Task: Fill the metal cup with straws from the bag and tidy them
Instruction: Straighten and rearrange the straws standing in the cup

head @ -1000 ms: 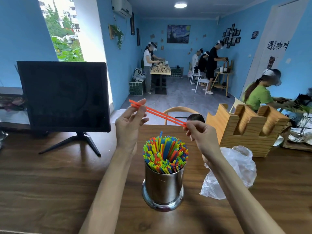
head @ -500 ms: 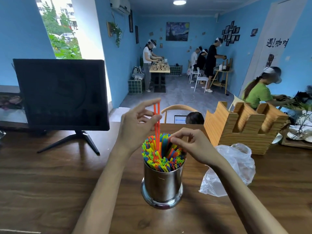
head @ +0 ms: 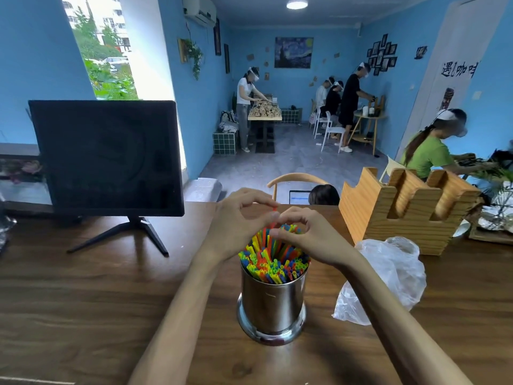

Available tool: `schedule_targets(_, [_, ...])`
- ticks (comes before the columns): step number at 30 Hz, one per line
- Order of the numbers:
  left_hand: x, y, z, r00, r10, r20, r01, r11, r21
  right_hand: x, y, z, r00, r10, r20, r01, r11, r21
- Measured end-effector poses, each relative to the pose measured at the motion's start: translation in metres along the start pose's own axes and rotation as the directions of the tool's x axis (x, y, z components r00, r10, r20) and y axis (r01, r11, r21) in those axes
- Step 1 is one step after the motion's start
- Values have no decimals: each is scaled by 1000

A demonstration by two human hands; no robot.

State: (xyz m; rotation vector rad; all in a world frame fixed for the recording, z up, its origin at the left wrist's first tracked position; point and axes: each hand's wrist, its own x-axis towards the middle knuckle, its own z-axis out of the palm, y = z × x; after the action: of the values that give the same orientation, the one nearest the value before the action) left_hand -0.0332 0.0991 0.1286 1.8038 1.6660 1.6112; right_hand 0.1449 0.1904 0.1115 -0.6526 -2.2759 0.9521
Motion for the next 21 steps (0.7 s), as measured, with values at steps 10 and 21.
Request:
schedule_targets(10, [24,39,-26,938,-18,-346,-173,841,-512,-4,-8,-5,996,-75,54,73,996,43])
schedule_targets(21, [-2,-1,-33,988,-97,-121,55,948,-314,0,-14,-53,951,164,-260,109,611,784])
